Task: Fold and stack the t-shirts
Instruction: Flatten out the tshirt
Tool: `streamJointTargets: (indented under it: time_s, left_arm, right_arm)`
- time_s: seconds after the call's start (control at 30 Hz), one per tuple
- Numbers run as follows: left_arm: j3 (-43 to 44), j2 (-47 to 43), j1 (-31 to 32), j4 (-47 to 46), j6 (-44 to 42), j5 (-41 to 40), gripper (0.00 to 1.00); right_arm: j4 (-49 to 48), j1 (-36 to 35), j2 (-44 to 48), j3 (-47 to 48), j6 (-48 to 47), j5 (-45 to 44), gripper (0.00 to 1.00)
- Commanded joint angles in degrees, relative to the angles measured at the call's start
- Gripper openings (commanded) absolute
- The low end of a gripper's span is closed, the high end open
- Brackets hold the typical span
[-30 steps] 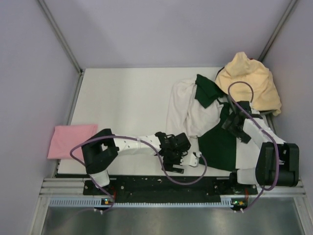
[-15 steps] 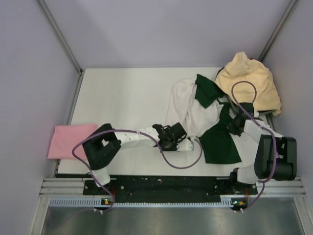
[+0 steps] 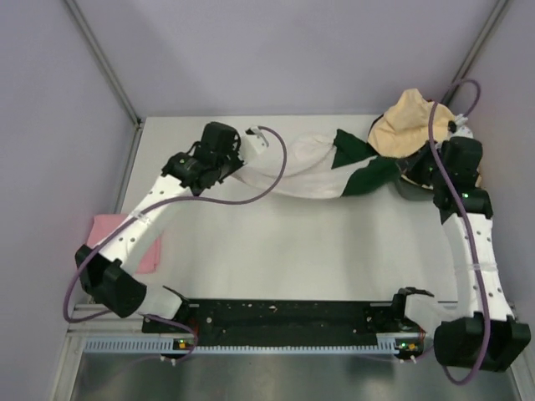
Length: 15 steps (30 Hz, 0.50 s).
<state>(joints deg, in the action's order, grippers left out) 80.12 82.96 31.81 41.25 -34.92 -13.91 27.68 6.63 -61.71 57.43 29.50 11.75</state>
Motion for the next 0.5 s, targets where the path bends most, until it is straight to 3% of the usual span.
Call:
streamJointTargets:
  time_s: [0.0,0.3,0.47]
  left_arm:
    - [8.5,-6.5,-3.1,5.0,-3.3,-5.1,0.00]
    - [27.5,-13.7,-4.1,13.6,-6.4,-12.7,0.00]
    - [31.2,-17.1,-4.1,15.1,-7.3,-14.5,0.00]
  right_arm:
    - [4.8,0.0,7.6,13.4,-5.1,2.1,0.00]
    - [9.8,0.0,12.3,34.7,-7.9,6.5,0.00]
    - [11.8,0.0,13.6,44.0,-7.7,7.8,0.00]
